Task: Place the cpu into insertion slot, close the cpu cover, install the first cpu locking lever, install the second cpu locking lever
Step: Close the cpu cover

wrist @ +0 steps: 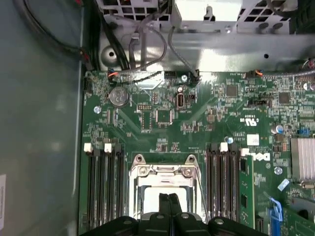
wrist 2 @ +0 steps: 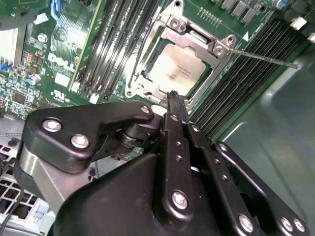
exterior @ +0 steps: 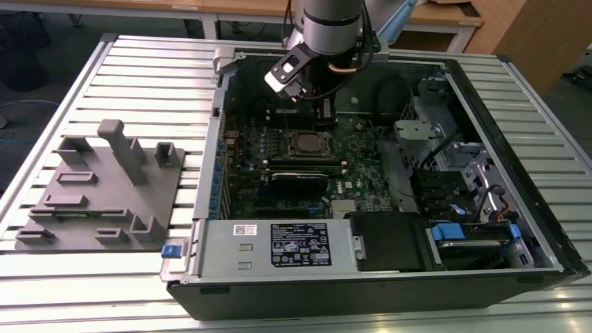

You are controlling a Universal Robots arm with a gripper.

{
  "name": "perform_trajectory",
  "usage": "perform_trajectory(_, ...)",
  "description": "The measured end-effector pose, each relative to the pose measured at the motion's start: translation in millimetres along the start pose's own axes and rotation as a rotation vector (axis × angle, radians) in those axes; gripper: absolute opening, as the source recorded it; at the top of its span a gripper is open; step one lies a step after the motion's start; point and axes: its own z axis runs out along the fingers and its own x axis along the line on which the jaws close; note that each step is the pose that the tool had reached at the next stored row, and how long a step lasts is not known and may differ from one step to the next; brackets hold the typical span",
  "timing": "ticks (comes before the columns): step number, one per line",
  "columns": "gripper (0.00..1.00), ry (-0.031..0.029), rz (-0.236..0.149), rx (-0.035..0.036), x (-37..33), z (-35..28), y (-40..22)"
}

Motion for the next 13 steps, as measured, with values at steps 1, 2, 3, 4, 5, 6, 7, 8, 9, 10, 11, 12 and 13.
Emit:
perform_trajectory(1, 0.11, 0.0000, 0.000, 0.0000, 0.0, 0.0, 0.0)
perform_trajectory(2, 0.11, 0.0000, 0.000, 0.0000, 0.0, 0.0, 0.0)
perform_trajectory(3, 0.11, 0.0001, 0.000, 0.0000, -0.1, 0.0, -0.1)
perform_trajectory(4, 0.11, 0.0000, 0.000, -0.0001, 0.0, 0.0, -0.1)
perform_trajectory(5, 0.11, 0.0000, 0.000, 0.0000, -0.1, 0.0, -0.1)
perform_trajectory(6, 0.11, 0.0001, 0.000, 0.0020, -0.1, 0.1, -0.2)
perform_trajectory(7, 0.11, 0.0001, 0.000, 0.0102, -0.1, 0.3, -0.2)
perform_trajectory(8, 0.11, -0.0002, 0.000, 0.0242, -0.1, 0.6, -0.2)
perform_trajectory(9, 0.11, -0.0005, 0.000, 0.0406, -0.1, 0.9, -0.1)
perform_trajectory(10, 0.11, -0.0006, 0.000, 0.0518, -0.1, 1.2, -0.1)
perform_trajectory(11, 0.11, -0.0008, 0.000, 0.0541, -0.1, 1.1, -0.2)
perform_trajectory(12, 0.11, -0.0009, 0.000, 0.0544, -0.1, 1.1, -0.2)
perform_trajectory(13, 0.11, -0.0010, 0.001, 0.0544, -0.1, 1.1, -0.2)
